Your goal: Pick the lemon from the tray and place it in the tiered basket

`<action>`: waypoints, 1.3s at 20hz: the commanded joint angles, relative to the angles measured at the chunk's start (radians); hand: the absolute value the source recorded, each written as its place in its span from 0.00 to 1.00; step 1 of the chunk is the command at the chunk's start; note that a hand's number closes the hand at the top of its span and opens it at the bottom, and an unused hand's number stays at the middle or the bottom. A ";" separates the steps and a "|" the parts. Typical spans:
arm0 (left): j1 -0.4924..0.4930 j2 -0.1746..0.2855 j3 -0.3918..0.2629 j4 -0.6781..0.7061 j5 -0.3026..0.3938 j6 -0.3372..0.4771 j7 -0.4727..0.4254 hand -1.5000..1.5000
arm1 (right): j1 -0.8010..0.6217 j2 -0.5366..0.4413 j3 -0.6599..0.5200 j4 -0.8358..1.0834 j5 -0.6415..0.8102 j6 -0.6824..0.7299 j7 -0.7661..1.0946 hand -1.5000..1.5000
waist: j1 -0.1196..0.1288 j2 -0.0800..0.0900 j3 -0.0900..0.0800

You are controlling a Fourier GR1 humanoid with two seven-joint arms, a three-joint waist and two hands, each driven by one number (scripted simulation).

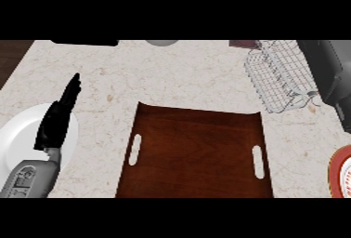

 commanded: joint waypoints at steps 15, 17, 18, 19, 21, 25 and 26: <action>0.023 0.017 0.029 -0.045 0.011 -0.007 0.036 0.50 | 0.174 0.126 -0.165 -0.285 0.002 -0.395 0.201 0.00 | -0.026 -0.016 0.001; 0.016 0.028 0.031 -0.018 0.004 -0.018 0.015 0.50 | 0.176 0.144 -0.155 -0.300 0.057 -0.415 0.234 0.00 | -0.016 -0.005 0.000; 0.029 0.039 0.048 -0.051 0.024 -0.024 0.045 0.50 | 0.179 0.118 -0.160 -0.335 0.062 -0.393 0.201 0.00 | -0.028 -0.018 0.000; 0.032 0.023 0.027 -0.034 0.010 -0.022 0.022 0.50 | 0.171 0.135 -0.147 -0.349 0.102 -0.403 0.235 0.00 | -0.026 -0.013 -0.001; 0.029 0.018 0.032 -0.014 0.003 -0.011 0.021 0.50 | 0.176 0.159 -0.133 -0.397 0.153 -0.403 0.242 0.00 | -0.037 -0.017 -0.001; 0.026 0.036 0.057 -0.030 0.029 -0.028 0.044 0.50 | 0.183 0.179 -0.206 -0.508 0.221 -0.350 0.249 0.00 | -0.048 -0.025 -0.001; 0.027 0.010 0.025 -0.044 -0.006 0.002 0.046 0.50 | 0.164 0.199 -0.226 -0.549 0.232 -0.340 0.249 0.00 | -0.054 -0.030 -0.001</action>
